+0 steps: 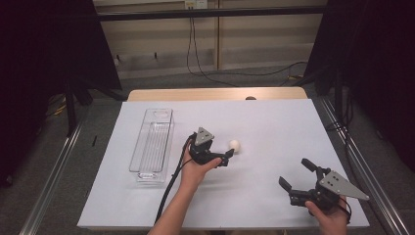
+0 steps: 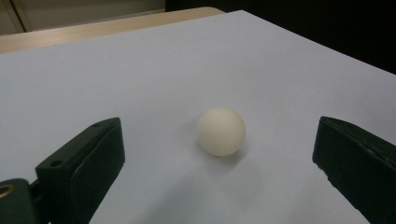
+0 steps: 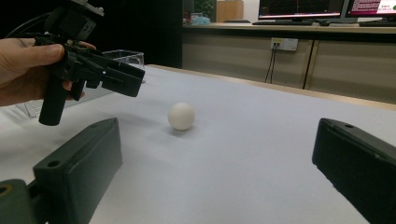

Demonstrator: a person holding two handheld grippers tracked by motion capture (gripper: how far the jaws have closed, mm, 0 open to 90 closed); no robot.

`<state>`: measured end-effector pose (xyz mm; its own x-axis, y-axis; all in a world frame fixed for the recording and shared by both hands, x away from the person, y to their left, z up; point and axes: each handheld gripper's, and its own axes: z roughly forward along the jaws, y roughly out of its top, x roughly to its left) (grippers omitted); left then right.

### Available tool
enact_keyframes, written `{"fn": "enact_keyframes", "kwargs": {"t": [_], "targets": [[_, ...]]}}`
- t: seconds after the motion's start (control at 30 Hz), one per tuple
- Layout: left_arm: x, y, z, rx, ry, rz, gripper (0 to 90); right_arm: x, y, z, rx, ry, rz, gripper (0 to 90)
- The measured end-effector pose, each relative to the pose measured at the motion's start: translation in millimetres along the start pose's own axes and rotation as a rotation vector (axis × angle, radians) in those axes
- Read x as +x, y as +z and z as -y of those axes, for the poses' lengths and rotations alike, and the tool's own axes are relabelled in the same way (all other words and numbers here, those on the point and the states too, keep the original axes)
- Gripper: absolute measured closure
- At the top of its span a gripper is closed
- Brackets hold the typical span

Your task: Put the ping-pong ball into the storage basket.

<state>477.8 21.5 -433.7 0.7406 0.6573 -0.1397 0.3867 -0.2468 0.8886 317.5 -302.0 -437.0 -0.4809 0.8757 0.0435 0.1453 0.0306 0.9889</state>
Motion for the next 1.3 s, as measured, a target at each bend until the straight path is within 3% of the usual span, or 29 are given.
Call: {"fn": "enact_keyframes", "kwargs": {"t": [0.83, 1.0, 1.3], "targets": [[-0.1, 6.7, 0.9, 0.012, -0.017, -0.001, 2.8, -0.4, 0.3, 0.2, -0.002, 0.001, -0.002, 1.0], [-0.6, 7.4, -0.8, 0.033, 0.002, -0.009, 2.6, -0.3, -0.1, -0.1, 0.001, 0.0, -0.004, 1.0], [-3.5, 13.9, -4.4, 0.034, 0.002, 0.001, 2.5, -0.1, -0.1, -0.1, 0.0, 0.003, -0.002, 1.0]]}}
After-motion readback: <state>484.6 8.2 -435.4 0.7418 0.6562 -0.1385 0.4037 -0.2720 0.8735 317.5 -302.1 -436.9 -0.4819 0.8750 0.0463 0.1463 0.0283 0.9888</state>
